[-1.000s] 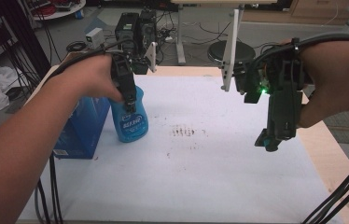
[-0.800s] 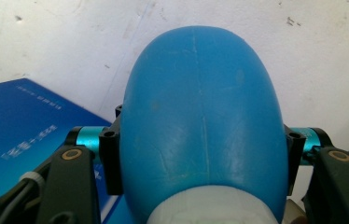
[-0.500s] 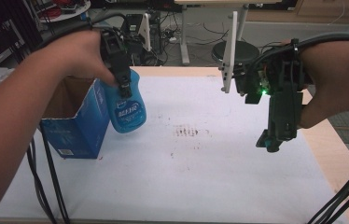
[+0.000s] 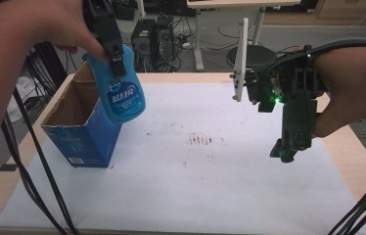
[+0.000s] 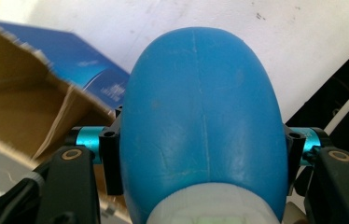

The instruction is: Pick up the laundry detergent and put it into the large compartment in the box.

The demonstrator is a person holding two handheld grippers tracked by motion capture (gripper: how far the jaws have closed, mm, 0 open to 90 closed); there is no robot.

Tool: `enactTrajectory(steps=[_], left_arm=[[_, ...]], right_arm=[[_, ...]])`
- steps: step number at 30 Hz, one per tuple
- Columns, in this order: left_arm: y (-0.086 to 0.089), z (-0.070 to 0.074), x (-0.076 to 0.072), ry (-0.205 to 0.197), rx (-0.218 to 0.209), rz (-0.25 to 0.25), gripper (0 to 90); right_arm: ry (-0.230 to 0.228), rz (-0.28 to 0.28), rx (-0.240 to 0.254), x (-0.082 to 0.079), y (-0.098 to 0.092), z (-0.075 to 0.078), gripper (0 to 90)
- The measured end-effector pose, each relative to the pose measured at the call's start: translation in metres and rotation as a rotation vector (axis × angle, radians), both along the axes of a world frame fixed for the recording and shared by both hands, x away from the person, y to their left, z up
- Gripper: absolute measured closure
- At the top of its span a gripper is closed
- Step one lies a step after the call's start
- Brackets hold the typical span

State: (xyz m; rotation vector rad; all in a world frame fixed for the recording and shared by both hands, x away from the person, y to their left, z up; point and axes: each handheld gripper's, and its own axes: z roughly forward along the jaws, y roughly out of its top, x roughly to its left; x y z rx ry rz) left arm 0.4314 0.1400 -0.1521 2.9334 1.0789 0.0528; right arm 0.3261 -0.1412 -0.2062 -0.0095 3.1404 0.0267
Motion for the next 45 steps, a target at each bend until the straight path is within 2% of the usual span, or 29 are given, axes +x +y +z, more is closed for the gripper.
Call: enactTrajectory(steps=[4, 7, 10, 11, 13, 16, 20, 21, 22, 26, 31, 37, 45], left_arm=[[0.01, 0.017, -0.001, -0.003, 0.004, 0.05, 37.9], [0.021, 0.027, -0.001, 0.007, -0.017, 0.124, 37.9], [0.034, 0.033, -0.002, 0.01, -0.04, 0.22, 38.0], [0.034, 0.033, -0.002, 0.01, -0.04, 0.22, 37.9], [0.046, 0.039, -0.003, 0.004, -0.029, 0.279, 37.9], [0.056, 0.044, -0.005, -0.001, -0.02, 0.339, 37.9], [0.07, 0.047, -0.008, 0.015, -0.027, 0.436, 37.9], [0.07, 0.047, -0.008, 0.015, -0.027, 0.436, 38.0], [0.077, 0.048, -0.008, 0.018, -0.032, 0.484, 38.0], [0.089, 0.047, -0.01, 0.005, -0.022, 0.589, 38.0], [0.098, 0.039, -0.008, 0.004, -0.003, 0.636, 38.0], [0.106, 0.024, -0.004, 0.017, -0.004, 0.655, 38.0], [0.111, -0.003, 0.004, 0.037, 0.0, 0.633, 38.0]], right_arm=[[-0.004, 0.005, 0.001, -0.002, 0.001, 0.002, 2.3], [-0.006, 0.007, 0.001, -0.002, 0.001, 0.002, 2.3], [-0.005, 0.007, -0.001, -0.002, 0.001, 0.002, 2.3], [-0.006, 0.011, 0.001, -0.001, 0.001, 0.002, 2.3], [-0.005, 0.019, 0.006, -0.001, 0.001, 0.002, 2.3], [-0.005, 0.02, 0.005, -0.001, 0.002, 0.002, 2.3], [-0.005, 0.033, 0.006, -0.001, 0.005, 0.001, 2.3], [-0.004, 0.034, 0.006, -0.001, 0.006, 0.002, 2.3], [-0.005, 0.038, 0.008, -0.001, 0.006, 0.002, 2.3], [-0.007, 0.041, 0.008, -0.002, 0.008, 0.001, 2.3], [-0.007, 0.04, 0.006, -0.001, 0.009, 0.001, 2.3], [-0.005, 0.039, 0.006, -0.001, 0.009, 0.0, 2.3], [-0.005, 0.036, 0.005, 0.0, 0.011, 0.001, 2.3]])
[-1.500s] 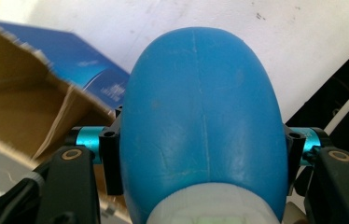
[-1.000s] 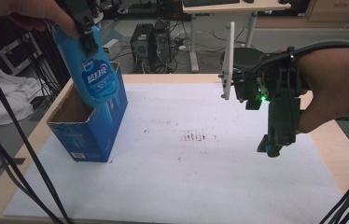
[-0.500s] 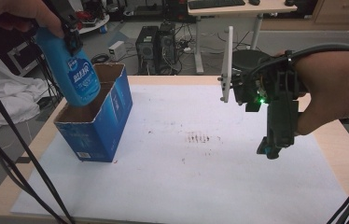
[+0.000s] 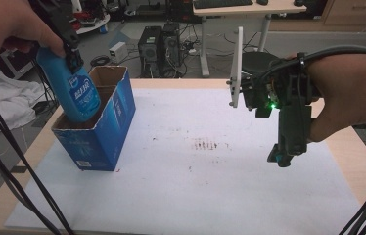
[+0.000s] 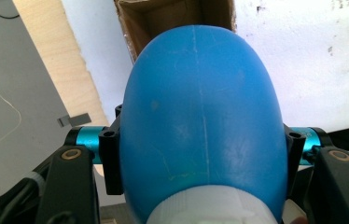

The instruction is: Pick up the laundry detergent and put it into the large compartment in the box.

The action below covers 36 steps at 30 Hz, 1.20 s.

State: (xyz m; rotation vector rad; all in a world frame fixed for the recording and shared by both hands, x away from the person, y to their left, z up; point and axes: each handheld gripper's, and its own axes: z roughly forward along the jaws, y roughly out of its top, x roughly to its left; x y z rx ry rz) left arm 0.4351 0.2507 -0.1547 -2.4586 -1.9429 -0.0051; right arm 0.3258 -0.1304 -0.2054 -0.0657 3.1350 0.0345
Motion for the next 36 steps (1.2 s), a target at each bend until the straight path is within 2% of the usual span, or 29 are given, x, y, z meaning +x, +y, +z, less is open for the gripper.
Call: enactTrajectory(steps=[4, 5, 6, 9, 12, 15, 16, 22, 24, 27, 32, 34, 36], left_arm=[[0.001, -0.018, 0.005, 0.026, -0.01, -0.016, 38.0], [0.001, -0.018, 0.005, 0.026, -0.01, -0.016, 38.0], [0.001, -0.027, 0.008, 0.034, -0.019, -0.028, 38.0], [0.0, -0.041, 0.012, 0.052, -0.026, -0.042, 38.0], [-0.001, -0.053, 0.014, 0.05, -0.021, -0.062, 38.0], [-0.001, -0.056, 0.015, 0.052, -0.012, -0.076, 38.0], [-0.002, -0.068, 0.017, 0.058, 0.0, -0.111, 38.0], [-0.003, -0.091, 0.021, 0.079, -0.002, -0.19, 38.0], [-0.003, -0.097, 0.022, 0.082, 0.003, -0.231, 38.0], [-0.004, -0.105, 0.022, 0.089, 0.022, -0.303, 38.0], [-0.003, -0.113, 0.021, 0.079, 0.045, -0.422, 38.0], [-0.005, -0.115, 0.02, 0.075, 0.046, -0.452, 38.0], [-0.006, -0.117, 0.02, 0.068, 0.04, -0.459, 38.0]], right_arm=[[0.0, -0.005, -0.004, 0.001, 0.001, 0.0, 2.3], [0.003, -0.007, -0.005, 0.001, 0.001, 0.0, 2.3], [0.001, -0.008, -0.005, 0.001, 0.001, 0.0, 2.3], [0.002, -0.01, -0.008, 0.002, 0.001, -0.001, 2.3], [0.005, -0.015, -0.013, 0.003, 0.0, -0.001, 2.3], [0.006, -0.016, -0.01, 0.003, -0.001, -0.001, 2.3], [0.007, -0.018, -0.011, 0.004, -0.001, -0.002, 2.3], [0.015, -0.026, -0.015, 0.007, -0.003, -0.006, 2.3], [0.017, -0.028, -0.016, 0.007, -0.003, -0.006, 2.3], [0.018, -0.028, -0.018, 0.008, -0.002, -0.007, 2.3], [0.021, -0.031, -0.021, 0.009, -0.001, -0.008, 2.3], [0.024, -0.035, -0.025, 0.01, 0.0, -0.008, 2.3], [0.024, -0.033, -0.027, 0.01, 0.001, -0.009, 2.3]])
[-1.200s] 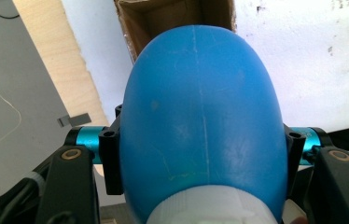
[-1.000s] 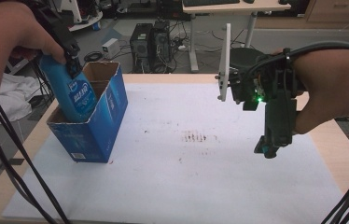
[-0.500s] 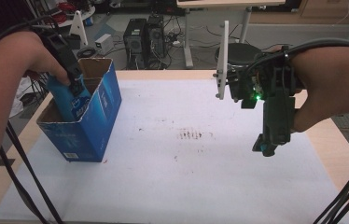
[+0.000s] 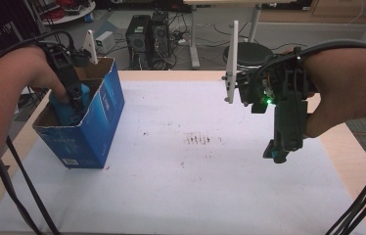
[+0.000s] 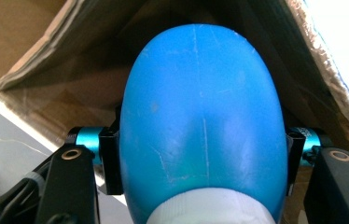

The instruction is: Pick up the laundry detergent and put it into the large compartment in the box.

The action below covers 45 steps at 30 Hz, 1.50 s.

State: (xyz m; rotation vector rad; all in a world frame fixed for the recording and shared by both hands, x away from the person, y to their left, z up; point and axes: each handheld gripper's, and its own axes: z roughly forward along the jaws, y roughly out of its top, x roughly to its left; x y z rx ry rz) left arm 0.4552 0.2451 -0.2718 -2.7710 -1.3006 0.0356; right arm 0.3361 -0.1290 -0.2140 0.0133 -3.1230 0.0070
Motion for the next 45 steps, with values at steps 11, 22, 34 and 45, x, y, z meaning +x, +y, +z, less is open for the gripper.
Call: enactTrajectory(steps=[11, 22, 34, 45], left_arm=[[-0.003, -0.009, -0.001, -0.024, 0.011, -0.114, 38.0], [-0.001, -0.018, -0.004, -0.047, -0.021, -0.192, 37.9], [-0.002, -0.019, -0.003, -0.042, -0.011, -0.226, 37.6], [-0.001, -0.012, -0.006, -0.057, -0.01, -0.256, 32.0]], right_arm=[[0.003, 0.004, -0.005, 0.0, 0.005, 0.0, 2.3], [0.003, 0.005, -0.007, 0.0, 0.005, 0.0, 2.3], [0.006, 0.002, -0.013, -0.001, 0.008, -0.001, 2.3], [0.001, 0.009, -0.005, 0.0, 0.006, -0.002, 2.3]])
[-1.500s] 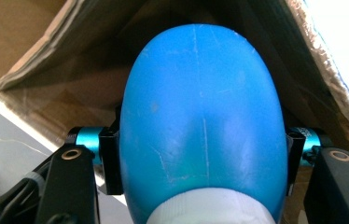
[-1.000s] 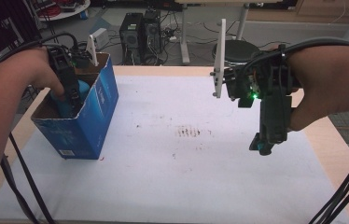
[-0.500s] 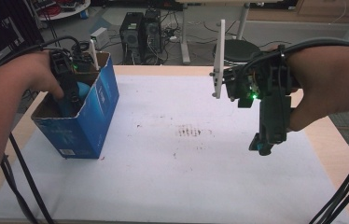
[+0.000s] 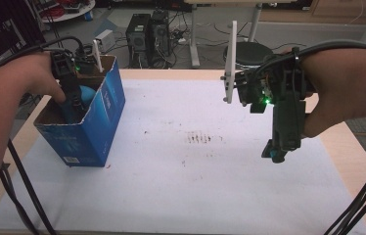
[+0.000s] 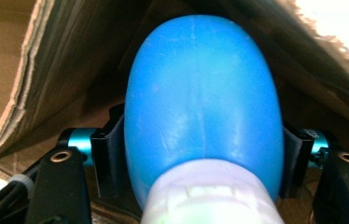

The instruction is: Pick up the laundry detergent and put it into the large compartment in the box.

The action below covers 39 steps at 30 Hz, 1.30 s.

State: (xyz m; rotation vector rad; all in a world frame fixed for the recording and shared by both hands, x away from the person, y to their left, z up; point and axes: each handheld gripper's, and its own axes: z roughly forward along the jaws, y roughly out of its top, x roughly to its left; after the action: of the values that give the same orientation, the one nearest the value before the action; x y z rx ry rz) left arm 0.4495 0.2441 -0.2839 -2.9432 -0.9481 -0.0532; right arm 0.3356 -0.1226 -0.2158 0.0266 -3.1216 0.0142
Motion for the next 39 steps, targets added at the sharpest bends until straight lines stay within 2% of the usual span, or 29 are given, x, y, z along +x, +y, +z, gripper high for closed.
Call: enactTrajectory(steps=[13, 17, 19, 24, 29, 30, 39], left_arm=[[-0.001, 0.013, -0.005, -0.013, -0.013, -0.027, 27.6], [-0.003, 0.023, -0.008, -0.017, -0.012, -0.028, 24.9], [-0.004, 0.028, -0.01, -0.018, 0.004, -0.029, 23.9], [-0.003, 0.041, -0.012, -0.033, 0.0, -0.022, 21.5], [-0.002, 0.051, -0.014, -0.05, 0.001, 0.002, 19.1], [-0.002, 0.056, -0.014, -0.062, 0.004, 0.004, 19.1], [-0.013, 0.078, -0.018, -0.077, -0.008, -0.007, 16.9]], right_arm=[[-0.003, -0.003, 0.002, -0.003, -0.001, 0.001, 2.3], [-0.002, -0.013, -0.001, -0.004, -0.002, 0.002, 2.3], [-0.002, -0.012, 0.0, -0.004, -0.002, 0.002, 2.3], [0.0, -0.007, -0.002, -0.004, -0.001, 0.001, 2.3], [-0.002, 0.003, 0.004, -0.004, 0.0, 0.002, 2.3], [0.0, 0.002, 0.003, -0.003, 0.0, 0.002, 2.3], [0.002, 0.014, 0.007, -0.002, 0.0, 0.001, 2.3]])
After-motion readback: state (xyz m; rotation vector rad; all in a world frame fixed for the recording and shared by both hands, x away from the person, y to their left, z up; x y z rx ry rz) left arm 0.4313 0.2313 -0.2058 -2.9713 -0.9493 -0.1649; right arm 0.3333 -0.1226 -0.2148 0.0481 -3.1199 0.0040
